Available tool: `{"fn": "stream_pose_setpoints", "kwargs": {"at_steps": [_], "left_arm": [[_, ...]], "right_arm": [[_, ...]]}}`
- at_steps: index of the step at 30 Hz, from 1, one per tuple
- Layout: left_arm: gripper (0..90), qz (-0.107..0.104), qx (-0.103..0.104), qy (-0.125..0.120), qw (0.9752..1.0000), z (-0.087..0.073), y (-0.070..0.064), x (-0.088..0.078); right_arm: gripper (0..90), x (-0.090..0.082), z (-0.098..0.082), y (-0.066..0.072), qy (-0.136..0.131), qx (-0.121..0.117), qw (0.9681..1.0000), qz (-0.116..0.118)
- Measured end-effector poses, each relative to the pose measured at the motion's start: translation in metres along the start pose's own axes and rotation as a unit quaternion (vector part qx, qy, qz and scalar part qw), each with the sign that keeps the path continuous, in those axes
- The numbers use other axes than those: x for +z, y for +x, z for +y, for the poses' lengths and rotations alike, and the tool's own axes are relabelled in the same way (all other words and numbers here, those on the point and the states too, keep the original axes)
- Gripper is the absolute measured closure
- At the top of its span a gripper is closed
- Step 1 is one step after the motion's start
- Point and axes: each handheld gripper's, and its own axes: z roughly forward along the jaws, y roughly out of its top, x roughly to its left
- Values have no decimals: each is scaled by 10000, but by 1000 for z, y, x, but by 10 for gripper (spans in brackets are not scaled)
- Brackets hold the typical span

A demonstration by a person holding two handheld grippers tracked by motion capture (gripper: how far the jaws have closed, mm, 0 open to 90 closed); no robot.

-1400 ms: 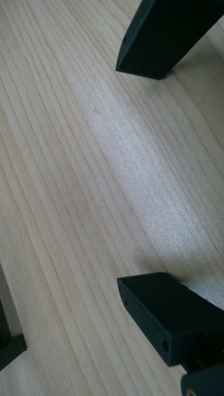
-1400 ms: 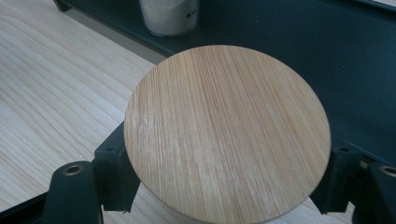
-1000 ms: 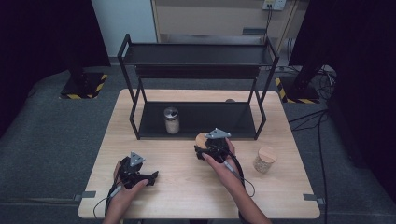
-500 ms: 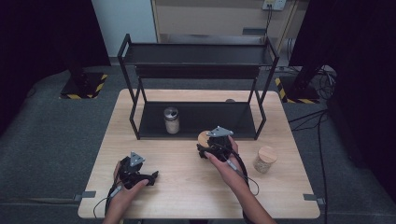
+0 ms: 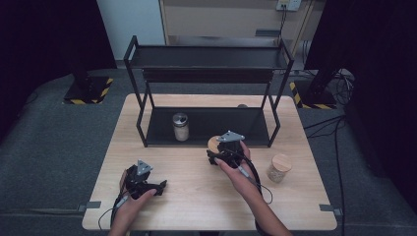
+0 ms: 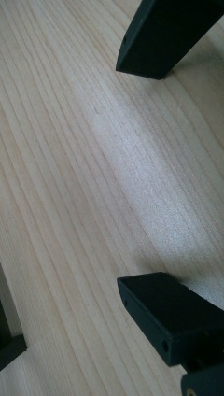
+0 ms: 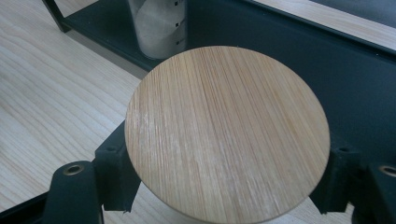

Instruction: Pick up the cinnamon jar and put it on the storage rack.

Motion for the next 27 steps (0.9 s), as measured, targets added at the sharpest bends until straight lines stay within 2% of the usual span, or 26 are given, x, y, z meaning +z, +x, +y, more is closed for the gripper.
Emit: {"fn": "stream_pose_setpoints", "kwargs": {"at_steps": [27], "left_arm": [[0,-1,0,0,10000,0,0,0]], "right_arm": [[257,14,15,2,89,-8,10000,-32]]}}
